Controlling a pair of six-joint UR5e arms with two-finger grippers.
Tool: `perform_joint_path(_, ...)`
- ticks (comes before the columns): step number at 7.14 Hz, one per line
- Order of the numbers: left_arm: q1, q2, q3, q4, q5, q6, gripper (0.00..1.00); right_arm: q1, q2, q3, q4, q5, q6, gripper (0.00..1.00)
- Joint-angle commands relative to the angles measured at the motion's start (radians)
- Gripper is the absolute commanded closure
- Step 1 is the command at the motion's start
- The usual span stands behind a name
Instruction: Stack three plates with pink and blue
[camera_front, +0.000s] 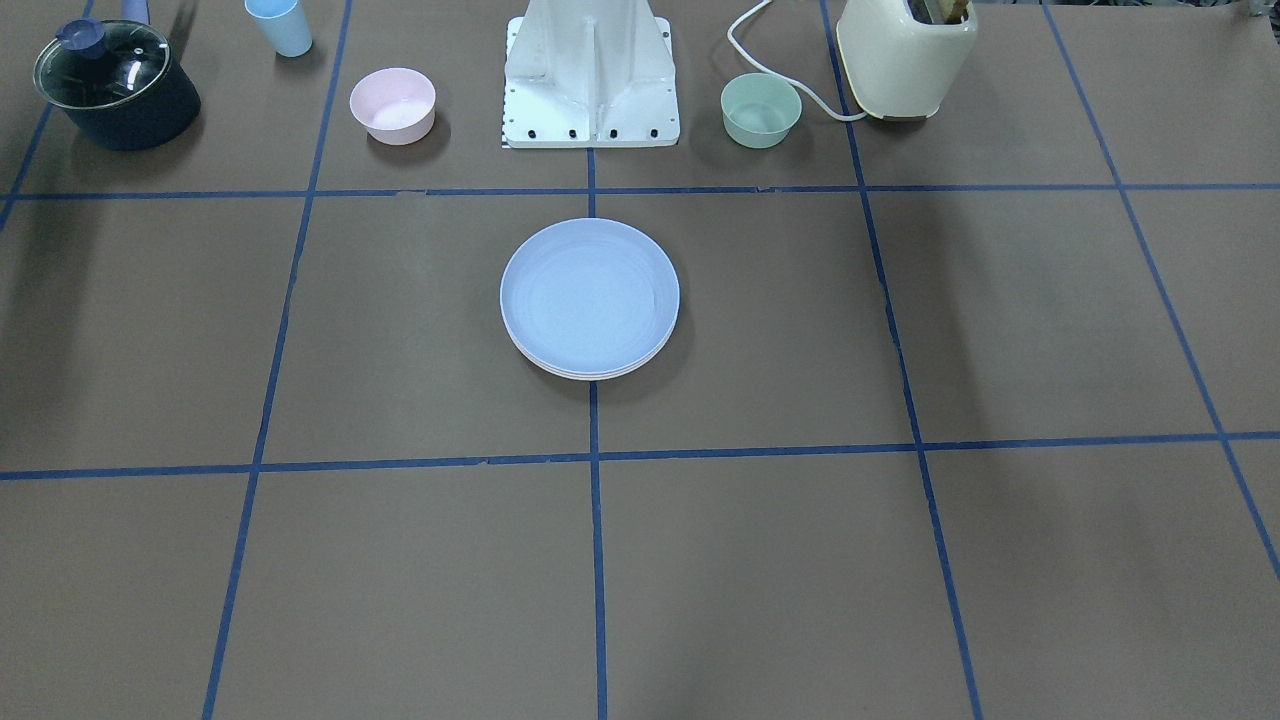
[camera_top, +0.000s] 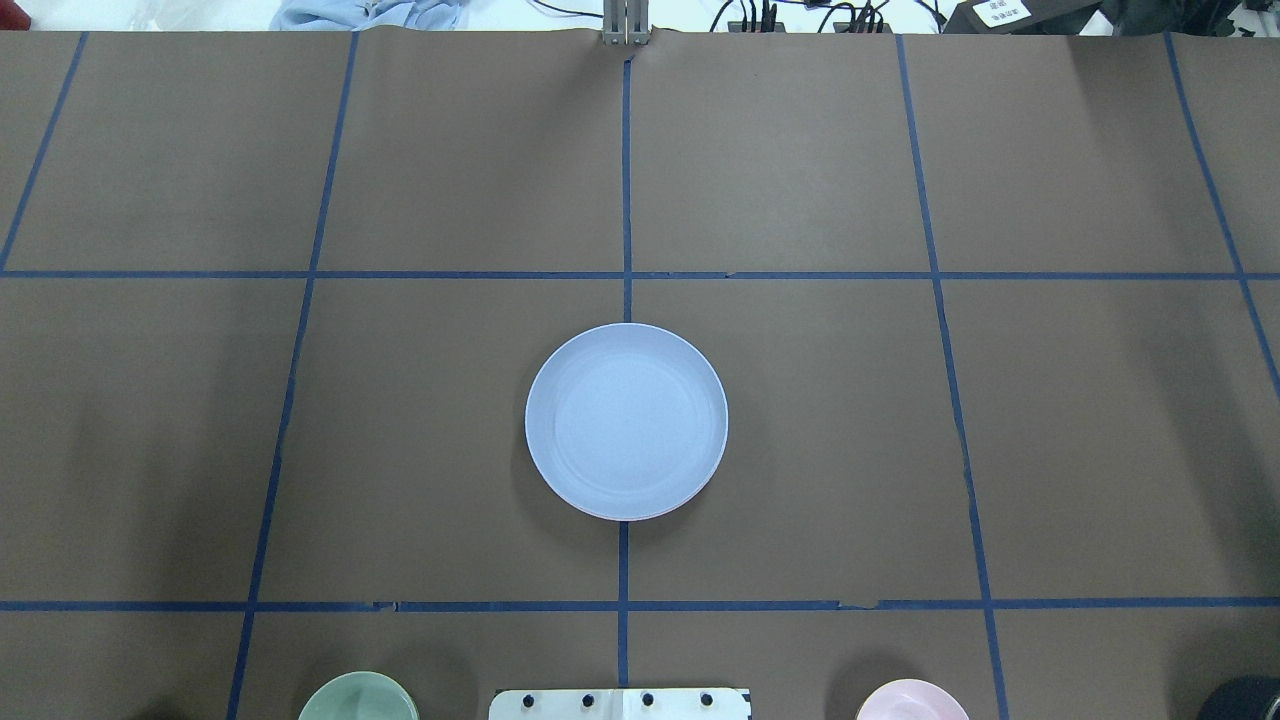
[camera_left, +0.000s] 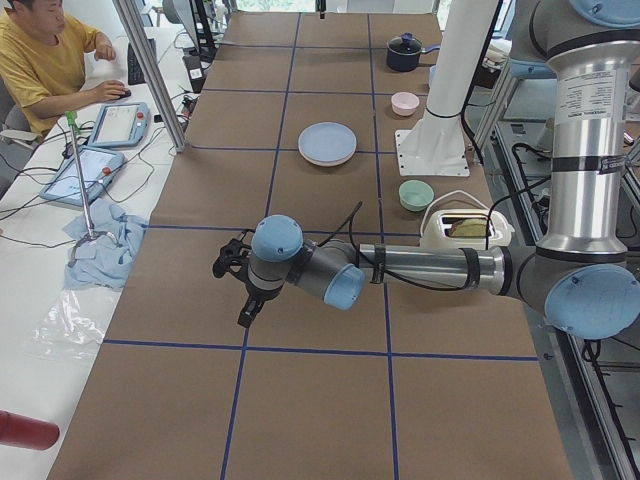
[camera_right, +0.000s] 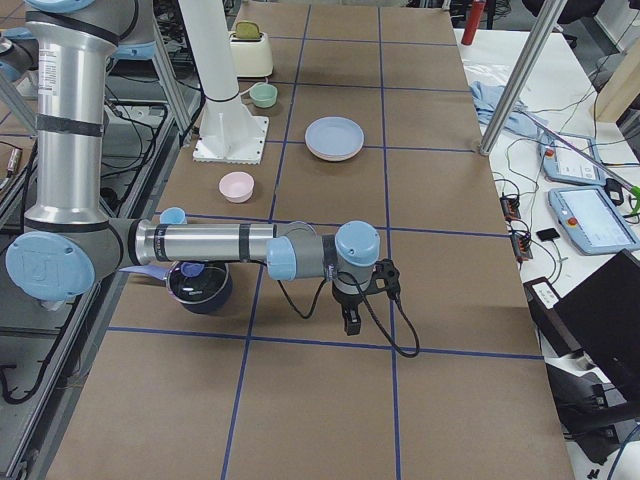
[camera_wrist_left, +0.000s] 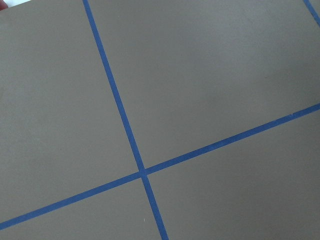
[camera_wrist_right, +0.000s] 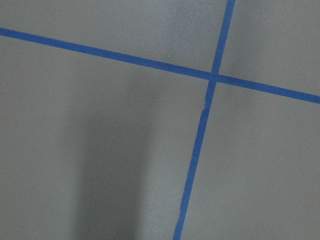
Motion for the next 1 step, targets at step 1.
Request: perform_joint_path(1,0.000,0.000,-0.026,0.001,0.002,0.001,0.00,-0.001,0.002,-0.005,0.000,-0.002,0.000,0.00)
